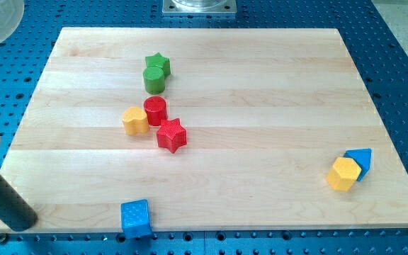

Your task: Move your arm to the right of the red blocks

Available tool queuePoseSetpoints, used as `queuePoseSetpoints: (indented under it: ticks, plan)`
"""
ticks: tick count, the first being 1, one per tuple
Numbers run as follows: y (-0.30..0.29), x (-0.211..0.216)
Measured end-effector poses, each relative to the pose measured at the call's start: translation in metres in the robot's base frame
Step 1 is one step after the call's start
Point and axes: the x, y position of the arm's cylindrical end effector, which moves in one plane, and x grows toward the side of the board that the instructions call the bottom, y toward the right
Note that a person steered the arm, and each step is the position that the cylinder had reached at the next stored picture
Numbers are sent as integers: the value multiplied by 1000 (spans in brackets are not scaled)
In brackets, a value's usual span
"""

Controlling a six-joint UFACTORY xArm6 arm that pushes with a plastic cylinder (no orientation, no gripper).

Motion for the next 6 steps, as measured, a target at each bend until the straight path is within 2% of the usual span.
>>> queuePoseSetpoints:
  ticks: [1,3,4,5,6]
  plan:
    - [13,0]
    - [207,-16]
    - [261,-91]
    - [295,-145]
    - [329,-163]
